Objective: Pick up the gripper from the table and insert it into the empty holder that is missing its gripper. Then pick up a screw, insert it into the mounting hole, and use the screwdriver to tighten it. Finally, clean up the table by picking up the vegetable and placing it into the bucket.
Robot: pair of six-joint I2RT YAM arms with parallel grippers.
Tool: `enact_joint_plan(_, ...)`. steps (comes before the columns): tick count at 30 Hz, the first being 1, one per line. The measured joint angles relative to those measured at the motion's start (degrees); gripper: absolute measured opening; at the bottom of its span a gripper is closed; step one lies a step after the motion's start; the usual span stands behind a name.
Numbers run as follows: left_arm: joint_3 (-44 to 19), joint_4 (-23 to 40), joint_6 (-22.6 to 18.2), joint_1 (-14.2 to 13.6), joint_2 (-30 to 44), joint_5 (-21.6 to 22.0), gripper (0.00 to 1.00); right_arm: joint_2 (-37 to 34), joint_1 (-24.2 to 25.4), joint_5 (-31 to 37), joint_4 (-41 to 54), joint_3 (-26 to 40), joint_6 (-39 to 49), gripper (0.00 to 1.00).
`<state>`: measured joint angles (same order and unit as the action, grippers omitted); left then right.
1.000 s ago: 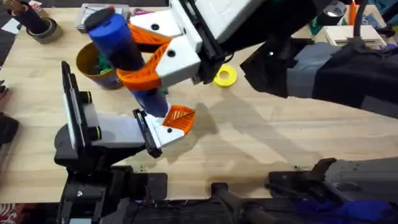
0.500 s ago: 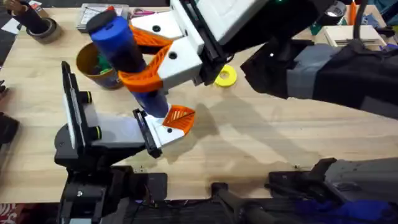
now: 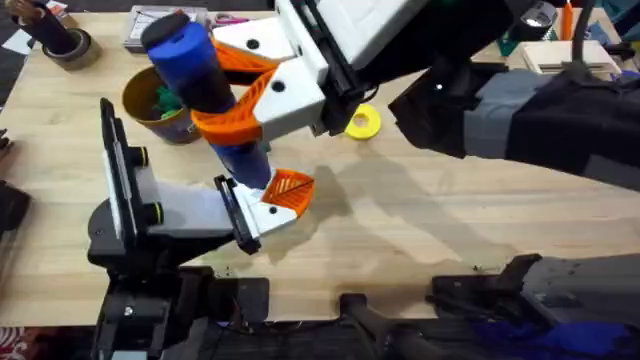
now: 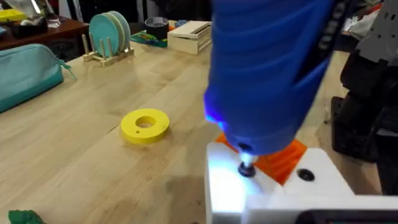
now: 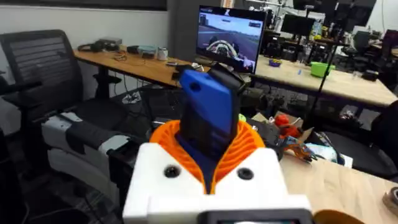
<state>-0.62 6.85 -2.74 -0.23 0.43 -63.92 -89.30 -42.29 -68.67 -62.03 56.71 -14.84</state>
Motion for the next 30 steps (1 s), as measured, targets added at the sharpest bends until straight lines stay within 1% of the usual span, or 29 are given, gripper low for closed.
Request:
enact_joint_plan(9,0.00,0.02,0.13,0.00,0.00,-0.17,0.007,0.85,0.18,2.37,0.33,-1.38,0.31,0.025)
enact_joint_plan(19,0.00,0.01,0.39,0.00,0.25,-0.18,0.007,0.85,1.27,2.67,0.02,-1.97,-0.18,0.025)
enact_joint_plan(30,0.00,0.00,0.35,0.00,0.31,-0.17,0.007,0.85,0.51,2.64,-2.04,-2.47,-0.30,0.025)
